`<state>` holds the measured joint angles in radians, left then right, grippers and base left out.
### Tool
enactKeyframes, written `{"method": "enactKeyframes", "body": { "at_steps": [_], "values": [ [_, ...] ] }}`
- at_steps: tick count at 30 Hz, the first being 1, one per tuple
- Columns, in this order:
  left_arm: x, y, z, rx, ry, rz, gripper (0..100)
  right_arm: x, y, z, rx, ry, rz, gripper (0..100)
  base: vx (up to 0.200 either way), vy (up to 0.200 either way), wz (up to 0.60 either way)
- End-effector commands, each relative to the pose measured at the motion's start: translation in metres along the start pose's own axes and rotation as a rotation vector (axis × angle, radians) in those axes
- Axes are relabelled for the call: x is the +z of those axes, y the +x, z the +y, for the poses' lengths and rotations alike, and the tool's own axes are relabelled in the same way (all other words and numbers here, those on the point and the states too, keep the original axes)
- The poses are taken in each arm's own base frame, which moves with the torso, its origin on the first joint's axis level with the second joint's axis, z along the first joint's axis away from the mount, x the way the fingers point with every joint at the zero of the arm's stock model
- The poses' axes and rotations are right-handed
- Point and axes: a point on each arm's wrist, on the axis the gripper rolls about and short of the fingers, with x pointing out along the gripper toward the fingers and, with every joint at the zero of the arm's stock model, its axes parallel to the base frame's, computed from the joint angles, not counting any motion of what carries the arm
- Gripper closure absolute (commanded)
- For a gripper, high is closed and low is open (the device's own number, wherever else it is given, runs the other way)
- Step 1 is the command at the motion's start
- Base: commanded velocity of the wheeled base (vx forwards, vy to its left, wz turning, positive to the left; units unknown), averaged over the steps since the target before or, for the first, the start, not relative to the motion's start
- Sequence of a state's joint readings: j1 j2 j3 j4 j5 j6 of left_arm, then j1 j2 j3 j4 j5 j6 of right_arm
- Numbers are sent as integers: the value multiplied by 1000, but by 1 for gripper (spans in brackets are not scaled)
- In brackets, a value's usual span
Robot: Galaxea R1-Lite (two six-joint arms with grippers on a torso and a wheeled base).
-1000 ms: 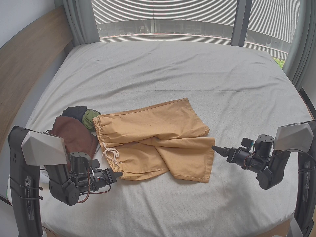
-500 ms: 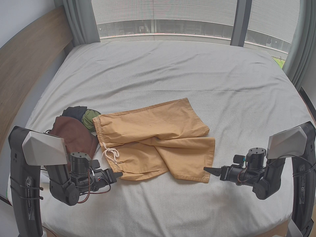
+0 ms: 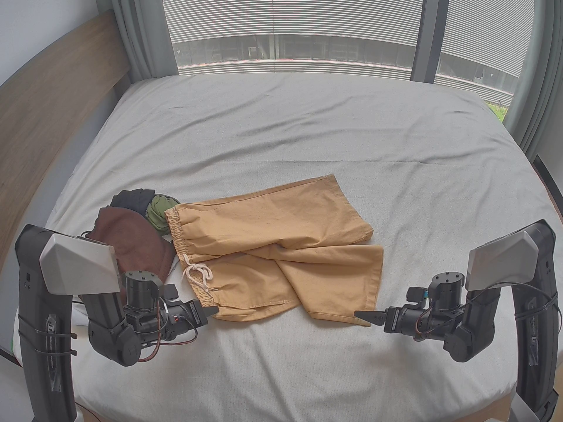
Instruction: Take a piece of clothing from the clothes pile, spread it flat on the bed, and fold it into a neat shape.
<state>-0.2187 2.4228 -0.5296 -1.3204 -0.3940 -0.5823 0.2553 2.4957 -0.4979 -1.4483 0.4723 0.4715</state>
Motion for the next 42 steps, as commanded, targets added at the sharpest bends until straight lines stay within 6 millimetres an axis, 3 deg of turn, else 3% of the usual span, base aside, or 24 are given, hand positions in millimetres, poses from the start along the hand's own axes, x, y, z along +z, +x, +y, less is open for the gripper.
{"method": "enactKeyframes", "body": {
  "at_steps": [1, 15, 24, 42],
  "values": [
    [0, 0, 0, 1, -1, 0, 100, -9, 8, 1, 7, 28, 27, 0, 0, 0, 0],
    [-1, 1, 2, -3, 3, -6, 100, -9, 17, 10, 42, 65, 28, 0, 0, 0, 0],
    [-2, 2, 2, -7, 6, -9, 100, -1, 13, 15, 77, 100, -30, 0, 0, 0, 0],
    [-3, 2, 2, -7, 6, -9, 100, -7, 13, 12, 66, 138, -12, 0, 0, 0, 0]
  ]
}}
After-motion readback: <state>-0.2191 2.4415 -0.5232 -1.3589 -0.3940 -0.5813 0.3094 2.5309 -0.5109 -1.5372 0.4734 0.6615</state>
